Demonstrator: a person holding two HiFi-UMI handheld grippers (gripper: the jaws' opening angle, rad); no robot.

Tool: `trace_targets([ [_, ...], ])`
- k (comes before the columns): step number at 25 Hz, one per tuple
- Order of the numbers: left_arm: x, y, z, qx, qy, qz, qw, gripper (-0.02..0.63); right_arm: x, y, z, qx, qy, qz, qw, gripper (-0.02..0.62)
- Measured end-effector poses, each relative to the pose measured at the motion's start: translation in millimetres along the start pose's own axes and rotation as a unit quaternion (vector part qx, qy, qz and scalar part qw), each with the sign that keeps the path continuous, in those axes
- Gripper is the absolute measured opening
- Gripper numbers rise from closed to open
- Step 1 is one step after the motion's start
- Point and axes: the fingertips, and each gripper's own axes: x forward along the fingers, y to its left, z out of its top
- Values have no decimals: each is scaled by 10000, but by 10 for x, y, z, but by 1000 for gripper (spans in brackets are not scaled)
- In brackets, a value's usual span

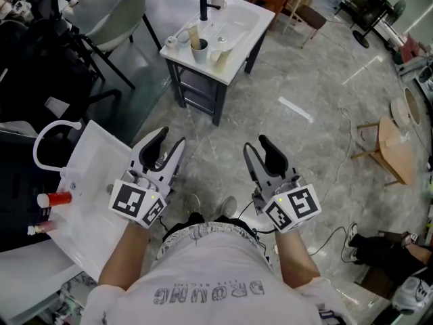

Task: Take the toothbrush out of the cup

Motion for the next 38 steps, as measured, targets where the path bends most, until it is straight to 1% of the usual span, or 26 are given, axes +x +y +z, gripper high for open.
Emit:
trace_targets([
  [10,17,-105,-25,47,31,126,9999,195,-118,-68,-4,-5,4,65,10000,170],
  [18,95,-343,-42,61,3,211,9998,200,-313,-218,7,-6,35,177,9998,175],
  [28,147,-614,-19,227,-124,530,9983,200,-609,-470,41,-48,-66,433,9990,175],
  [33,191,-760,0,307,-109,580,9978,199,-747,-584,37,24,-111,495,9987,175],
  [38,243,-817,-15,363,-40,621,9974,199,-775,-667,12,124,-156,548,9983,173],
])
